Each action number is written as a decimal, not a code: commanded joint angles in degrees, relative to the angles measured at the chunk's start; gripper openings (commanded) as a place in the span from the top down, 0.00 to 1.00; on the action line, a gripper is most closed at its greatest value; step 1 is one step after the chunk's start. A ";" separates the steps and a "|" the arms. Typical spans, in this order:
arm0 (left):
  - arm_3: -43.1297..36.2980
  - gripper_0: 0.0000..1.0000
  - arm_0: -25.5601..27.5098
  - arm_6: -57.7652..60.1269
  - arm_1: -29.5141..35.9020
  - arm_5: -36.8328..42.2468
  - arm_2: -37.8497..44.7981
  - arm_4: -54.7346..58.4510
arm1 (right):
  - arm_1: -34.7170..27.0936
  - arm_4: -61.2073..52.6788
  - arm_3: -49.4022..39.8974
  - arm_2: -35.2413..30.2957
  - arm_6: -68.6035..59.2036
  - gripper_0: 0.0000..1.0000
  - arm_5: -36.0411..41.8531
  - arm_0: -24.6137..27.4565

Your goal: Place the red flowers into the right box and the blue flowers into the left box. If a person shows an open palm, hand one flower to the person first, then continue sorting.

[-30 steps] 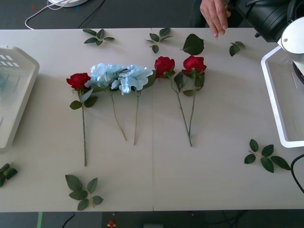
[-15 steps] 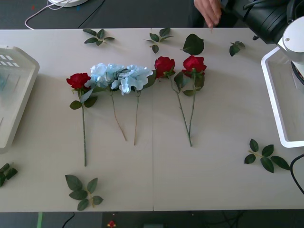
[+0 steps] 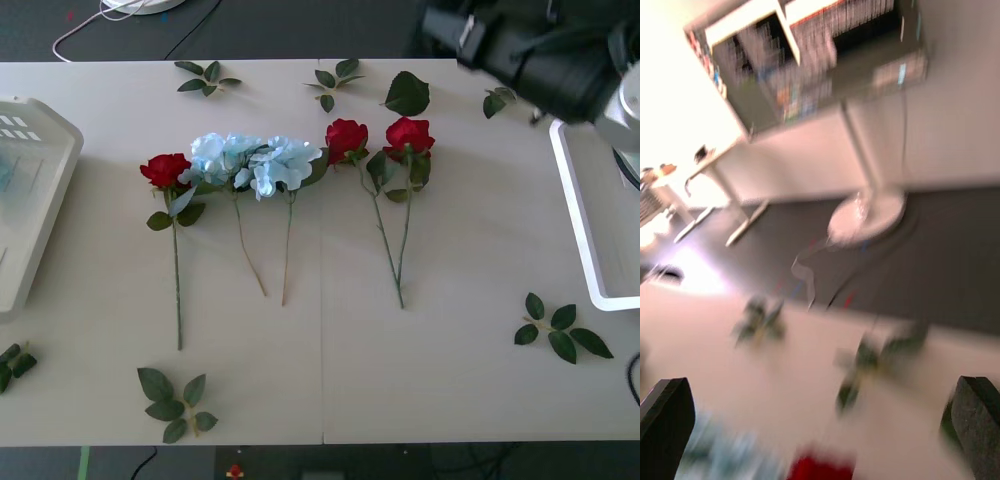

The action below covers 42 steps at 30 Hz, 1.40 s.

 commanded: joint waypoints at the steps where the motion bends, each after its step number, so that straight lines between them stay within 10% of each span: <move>1: -0.74 0.00 -0.24 0.60 -0.90 0.62 -0.34 -0.25 | -3.94 4.48 -2.29 -0.01 -12.87 0.00 7.09 2.51; 15: -0.83 0.00 -5.25 11.06 4.03 13.71 -3.33 12.24 | -0.25 34.71 -2.29 -0.45 -43.19 0.00 30.03 -0.12; 28: -4.00 0.00 -14.31 27.94 4.73 22.42 -21.00 21.55 | 14.07 56.86 10.63 0.08 -57.52 0.00 34.77 -9.18; 42: -17.62 0.00 -17.91 48.15 4.55 3.52 -52.11 21.64 | 21.55 72.59 25.75 3.86 -61.47 0.00 33.72 -15.42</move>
